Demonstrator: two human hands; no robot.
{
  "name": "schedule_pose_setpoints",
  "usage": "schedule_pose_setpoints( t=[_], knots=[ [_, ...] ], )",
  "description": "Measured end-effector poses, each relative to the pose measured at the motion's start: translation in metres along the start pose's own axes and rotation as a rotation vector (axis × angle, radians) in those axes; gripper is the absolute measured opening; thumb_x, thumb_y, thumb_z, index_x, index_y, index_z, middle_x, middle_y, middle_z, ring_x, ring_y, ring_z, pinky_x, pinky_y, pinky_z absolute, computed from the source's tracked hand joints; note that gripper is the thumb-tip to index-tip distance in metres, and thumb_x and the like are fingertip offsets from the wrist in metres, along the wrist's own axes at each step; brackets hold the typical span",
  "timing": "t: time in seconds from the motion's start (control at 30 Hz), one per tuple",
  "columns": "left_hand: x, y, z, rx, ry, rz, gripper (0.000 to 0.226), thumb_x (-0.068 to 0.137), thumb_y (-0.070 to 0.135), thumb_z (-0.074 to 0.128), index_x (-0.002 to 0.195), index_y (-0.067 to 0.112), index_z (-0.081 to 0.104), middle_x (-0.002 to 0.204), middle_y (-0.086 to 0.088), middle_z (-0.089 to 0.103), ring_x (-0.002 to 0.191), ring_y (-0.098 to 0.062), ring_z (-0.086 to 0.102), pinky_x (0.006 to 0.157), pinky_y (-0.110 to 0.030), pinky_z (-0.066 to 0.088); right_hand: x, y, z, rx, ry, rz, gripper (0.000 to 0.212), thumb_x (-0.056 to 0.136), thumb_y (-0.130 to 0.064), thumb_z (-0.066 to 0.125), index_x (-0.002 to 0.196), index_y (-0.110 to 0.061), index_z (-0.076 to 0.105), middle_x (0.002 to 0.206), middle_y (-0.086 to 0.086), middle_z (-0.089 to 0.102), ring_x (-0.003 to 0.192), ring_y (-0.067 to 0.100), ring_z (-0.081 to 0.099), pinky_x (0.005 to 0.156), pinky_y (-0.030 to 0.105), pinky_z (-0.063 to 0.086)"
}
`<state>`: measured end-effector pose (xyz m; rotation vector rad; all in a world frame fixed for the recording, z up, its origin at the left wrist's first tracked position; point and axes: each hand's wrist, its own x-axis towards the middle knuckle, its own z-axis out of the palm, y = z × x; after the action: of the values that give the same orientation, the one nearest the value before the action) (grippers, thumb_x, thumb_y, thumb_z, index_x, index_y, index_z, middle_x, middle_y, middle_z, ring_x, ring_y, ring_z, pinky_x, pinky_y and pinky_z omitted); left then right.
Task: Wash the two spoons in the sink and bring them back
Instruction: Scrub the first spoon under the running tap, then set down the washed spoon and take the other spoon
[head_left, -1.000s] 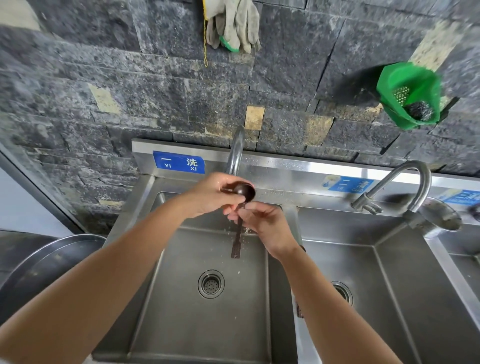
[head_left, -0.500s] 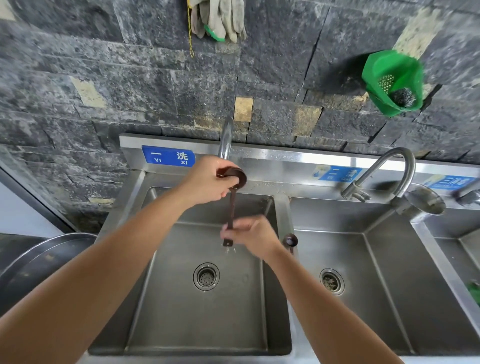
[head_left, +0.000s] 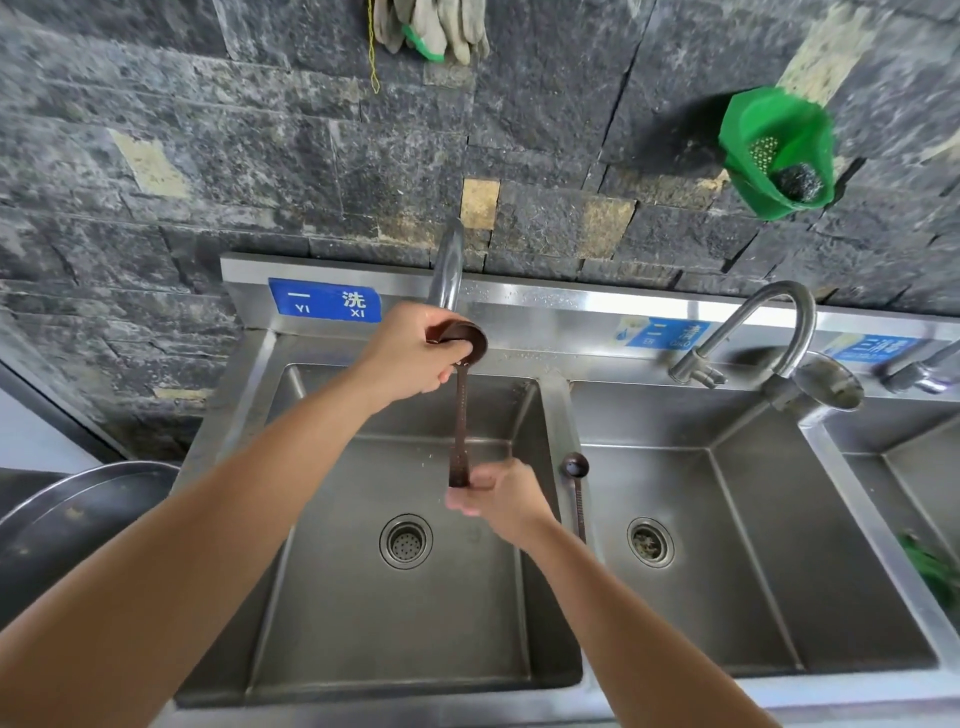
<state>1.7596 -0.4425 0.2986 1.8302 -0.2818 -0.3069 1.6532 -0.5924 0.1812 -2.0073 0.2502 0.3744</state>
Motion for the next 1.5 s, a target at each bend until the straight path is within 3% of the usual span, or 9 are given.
schedule_pose_setpoints(
  t=[0.2,0.37,0.47,0.6,0.77,1.03,1.23,1.37,1.5],
  knots=[
    [0.002,-0.015,-0.011,-0.008,-0.051,0.002,0.019,0.089,0.002,0.062,0.099,0.014,0.073,0.057,-0.010,0.055,0.044,-0.013,0.045,0.038,-0.022,0.032,-0.011,0.026,0.004,-0.061,0.000,0.180,0.036,0.071,-0.037,0.085,0.104,-0.027,0.075,0.097,-0.015,0.077,0.085,-0.006,0.069,0.072,0.011,0.050],
    [-0.007,-0.026,0.009,-0.089,-0.081,-0.041,0.021,0.088,0.002,0.064,0.097,0.019,0.070,0.058,-0.017,0.056,0.045,-0.018,0.043,0.038,-0.025,0.031,-0.015,0.007,-0.004,0.095,0.062,0.025,0.015,0.078,-0.017,0.080,0.093,-0.015,0.079,0.083,0.001,0.078,0.080,0.015,0.074,0.080,0.027,0.060],
    [-0.018,-0.026,0.021,-0.260,-0.102,-0.083,0.022,0.083,0.005,0.070,0.105,0.006,0.068,0.091,-0.038,0.064,0.059,-0.024,0.046,0.044,-0.026,0.039,-0.026,0.010,-0.013,0.117,0.030,-0.027,0.011,0.080,-0.013,0.078,0.091,-0.010,0.079,0.084,0.009,0.078,0.078,0.024,0.075,0.080,0.032,0.061],
    [-0.045,-0.032,0.040,-0.143,-0.110,-0.115,0.028,0.075,0.020,0.081,0.100,0.008,0.073,0.095,-0.022,0.074,0.058,-0.020,0.054,0.057,-0.027,0.049,-0.035,0.016,-0.027,0.152,-0.075,-0.083,0.005,0.080,-0.010,0.078,0.084,-0.013,0.080,0.078,0.009,0.076,0.073,0.024,0.072,0.081,0.040,0.061],
    [-0.091,-0.043,0.069,-0.019,0.099,-0.156,0.019,0.079,0.013,0.079,0.097,0.017,0.076,0.091,-0.002,0.078,0.075,-0.011,0.069,0.062,-0.021,0.054,-0.044,0.028,-0.030,0.180,-0.248,-0.115,0.011,0.078,-0.008,0.080,0.079,-0.019,0.078,0.068,0.001,0.074,0.060,0.013,0.067,0.069,0.029,0.062],
    [-0.222,-0.060,0.056,-0.334,0.527,-0.320,0.023,0.075,-0.005,0.078,0.090,0.012,0.074,0.085,-0.012,0.073,0.077,-0.025,0.073,0.068,-0.035,0.062,-0.096,0.019,0.029,0.125,-0.629,-0.214,0.019,0.076,0.002,0.078,0.079,-0.015,0.072,0.068,-0.002,0.072,0.062,0.017,0.071,0.062,0.033,0.062],
    [-0.344,-0.066,0.047,-0.428,0.819,-0.334,0.027,0.078,-0.014,0.070,0.091,0.010,0.071,0.086,-0.012,0.067,0.071,-0.022,0.069,0.065,-0.035,0.061,-0.150,-0.003,0.093,0.057,-0.947,-0.250,0.014,0.081,0.011,0.070,0.089,0.001,0.066,0.068,0.005,0.065,0.055,0.012,0.066,0.056,0.028,0.060],
    [-0.452,-0.067,0.054,-0.492,1.043,-0.364,0.024,0.082,-0.015,0.065,0.096,0.004,0.067,0.082,-0.013,0.065,0.060,-0.018,0.068,0.057,-0.033,0.061,-0.217,-0.007,0.149,-0.020,-1.177,-0.255,0.024,0.082,0.014,0.067,0.086,-0.009,0.064,0.069,0.000,0.067,0.058,0.013,0.066,0.054,0.031,0.060],
    [-0.568,-0.072,0.078,-0.504,1.253,-0.428,0.020,0.083,-0.008,0.069,0.102,-0.001,0.067,0.085,-0.014,0.065,0.073,-0.028,0.068,0.069,-0.037,0.062,-0.296,0.001,0.203,-0.156,-1.360,-0.310,0.023,0.081,0.011,0.068,0.087,-0.012,0.068,0.077,0.000,0.071,0.065,0.019,0.068,0.064,0.040,0.062]
  ],
)
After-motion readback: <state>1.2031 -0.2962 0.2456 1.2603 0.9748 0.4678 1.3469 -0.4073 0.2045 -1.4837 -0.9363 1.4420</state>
